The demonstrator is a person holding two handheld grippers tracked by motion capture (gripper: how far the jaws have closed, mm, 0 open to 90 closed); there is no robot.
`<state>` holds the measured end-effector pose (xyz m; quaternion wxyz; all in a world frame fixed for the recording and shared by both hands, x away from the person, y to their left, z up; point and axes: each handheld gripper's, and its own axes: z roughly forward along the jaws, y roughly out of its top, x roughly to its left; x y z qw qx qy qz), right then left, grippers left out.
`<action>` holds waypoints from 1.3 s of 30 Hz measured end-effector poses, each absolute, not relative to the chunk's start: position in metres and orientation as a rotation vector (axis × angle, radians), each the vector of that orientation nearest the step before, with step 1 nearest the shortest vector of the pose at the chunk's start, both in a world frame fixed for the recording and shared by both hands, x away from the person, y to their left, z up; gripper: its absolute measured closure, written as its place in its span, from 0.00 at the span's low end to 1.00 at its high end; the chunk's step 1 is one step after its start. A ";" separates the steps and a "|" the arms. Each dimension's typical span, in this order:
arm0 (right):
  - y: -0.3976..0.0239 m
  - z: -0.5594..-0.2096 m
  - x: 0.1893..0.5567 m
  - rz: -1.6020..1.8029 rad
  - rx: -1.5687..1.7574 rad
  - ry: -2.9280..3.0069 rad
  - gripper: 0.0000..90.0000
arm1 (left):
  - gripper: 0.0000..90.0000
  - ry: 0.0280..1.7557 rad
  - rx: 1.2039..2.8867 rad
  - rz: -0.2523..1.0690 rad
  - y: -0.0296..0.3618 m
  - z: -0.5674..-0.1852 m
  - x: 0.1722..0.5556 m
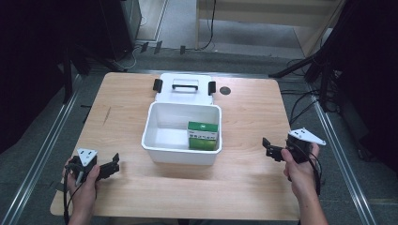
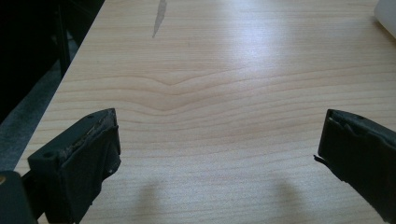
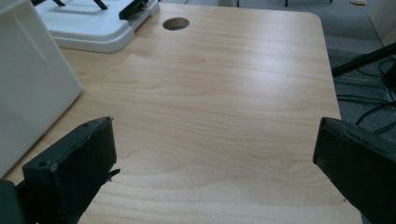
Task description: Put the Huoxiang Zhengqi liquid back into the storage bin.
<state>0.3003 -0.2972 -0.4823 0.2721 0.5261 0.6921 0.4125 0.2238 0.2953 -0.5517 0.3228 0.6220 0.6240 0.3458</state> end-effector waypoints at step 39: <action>-0.373 -0.543 0.220 1.053 1.574 1.725 0.00 | 0.00 1.647 1.627 0.912 0.296 -0.552 0.223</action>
